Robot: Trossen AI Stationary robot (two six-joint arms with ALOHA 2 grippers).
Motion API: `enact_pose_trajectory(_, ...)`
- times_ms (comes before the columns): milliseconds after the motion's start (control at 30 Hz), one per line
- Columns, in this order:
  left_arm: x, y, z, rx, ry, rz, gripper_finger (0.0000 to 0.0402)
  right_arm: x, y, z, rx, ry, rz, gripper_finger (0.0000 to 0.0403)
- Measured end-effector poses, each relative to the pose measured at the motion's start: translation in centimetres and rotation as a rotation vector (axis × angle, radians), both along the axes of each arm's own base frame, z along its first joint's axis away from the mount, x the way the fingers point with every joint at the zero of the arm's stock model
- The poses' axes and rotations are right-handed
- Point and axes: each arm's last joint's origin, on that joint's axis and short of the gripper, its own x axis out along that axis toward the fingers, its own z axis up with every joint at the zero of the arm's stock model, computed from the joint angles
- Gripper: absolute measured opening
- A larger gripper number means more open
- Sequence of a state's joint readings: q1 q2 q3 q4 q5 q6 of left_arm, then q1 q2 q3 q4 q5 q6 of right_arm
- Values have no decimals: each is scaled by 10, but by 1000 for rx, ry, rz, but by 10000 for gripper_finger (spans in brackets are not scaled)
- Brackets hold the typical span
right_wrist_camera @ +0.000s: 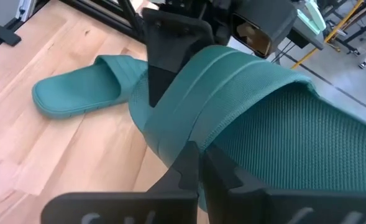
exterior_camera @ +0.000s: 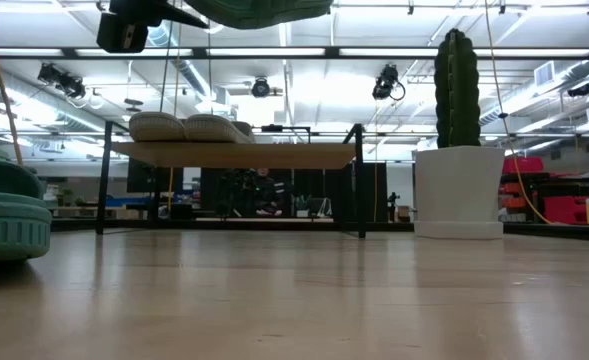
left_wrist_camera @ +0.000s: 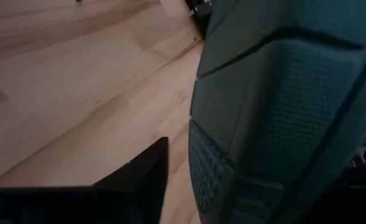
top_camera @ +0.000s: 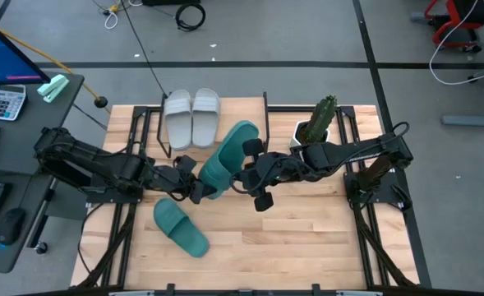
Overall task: Pick and place slides into the shelf
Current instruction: Put the right green slipper on the shelf
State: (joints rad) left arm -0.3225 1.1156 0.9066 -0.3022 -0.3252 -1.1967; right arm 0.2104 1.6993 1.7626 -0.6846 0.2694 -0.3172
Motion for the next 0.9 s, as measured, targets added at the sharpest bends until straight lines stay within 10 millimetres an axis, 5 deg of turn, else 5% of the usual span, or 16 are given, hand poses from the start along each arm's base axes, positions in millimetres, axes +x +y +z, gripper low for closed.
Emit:
enact_pose_trajectory(300,0,1,0,18,-4,20,44,0,1,0,3,2,6,5)
enact_pose_trajectory(500,0,2,0,51,-9,56,42,0,1,0,2,1,6,20)
enact_pose_trajectory(667,0,2,0,52,-11,64,63,-1,0,0,0,10,7,72)
enact_pose_trajectory(900,0,3,0,81,-12,90,42,-4,0,-3,-29,52,22,154)
